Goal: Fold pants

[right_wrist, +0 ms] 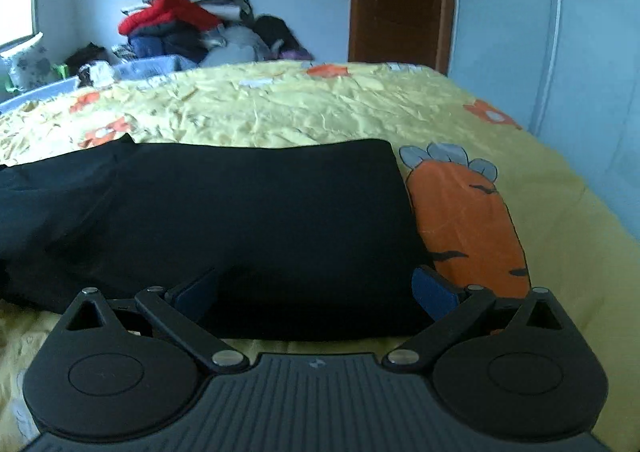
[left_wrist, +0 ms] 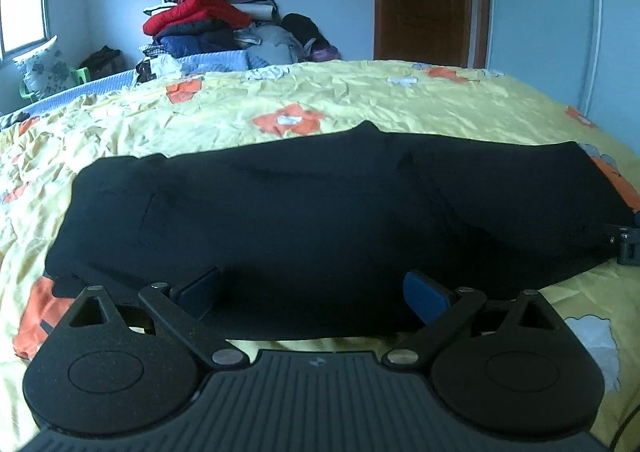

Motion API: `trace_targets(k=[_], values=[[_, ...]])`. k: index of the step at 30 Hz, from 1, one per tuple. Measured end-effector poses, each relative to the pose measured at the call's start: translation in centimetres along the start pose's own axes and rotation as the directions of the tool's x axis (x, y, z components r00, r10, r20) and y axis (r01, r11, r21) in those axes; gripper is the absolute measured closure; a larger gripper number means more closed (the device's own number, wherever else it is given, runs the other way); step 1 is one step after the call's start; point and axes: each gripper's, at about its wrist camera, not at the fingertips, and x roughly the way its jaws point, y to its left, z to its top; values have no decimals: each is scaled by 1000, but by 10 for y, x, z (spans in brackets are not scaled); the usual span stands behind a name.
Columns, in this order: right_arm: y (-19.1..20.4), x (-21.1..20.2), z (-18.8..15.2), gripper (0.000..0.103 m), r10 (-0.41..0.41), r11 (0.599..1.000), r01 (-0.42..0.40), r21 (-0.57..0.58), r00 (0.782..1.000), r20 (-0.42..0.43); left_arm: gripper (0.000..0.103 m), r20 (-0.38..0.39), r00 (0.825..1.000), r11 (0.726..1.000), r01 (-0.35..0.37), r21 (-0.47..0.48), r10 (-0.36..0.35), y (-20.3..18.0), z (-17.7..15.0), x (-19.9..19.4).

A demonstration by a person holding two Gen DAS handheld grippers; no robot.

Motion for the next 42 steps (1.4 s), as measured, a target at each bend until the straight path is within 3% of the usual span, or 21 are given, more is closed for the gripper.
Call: trace_targets(k=[10,35,42], values=[[1,5,0,0,3,1000,-3,-3,1000,-12,0,38,998,998,-56,19,55,-7,-10,3],[1,6,-1,0,7,1000,-7,3,1000,-15,0,14,999,1000,-30,-4,30,-3,-10,8],[3,-7,-4,0,29,1000,-29,-3,999,35,0,28,999,1000,-28,-6,28,-3,-13,1]])
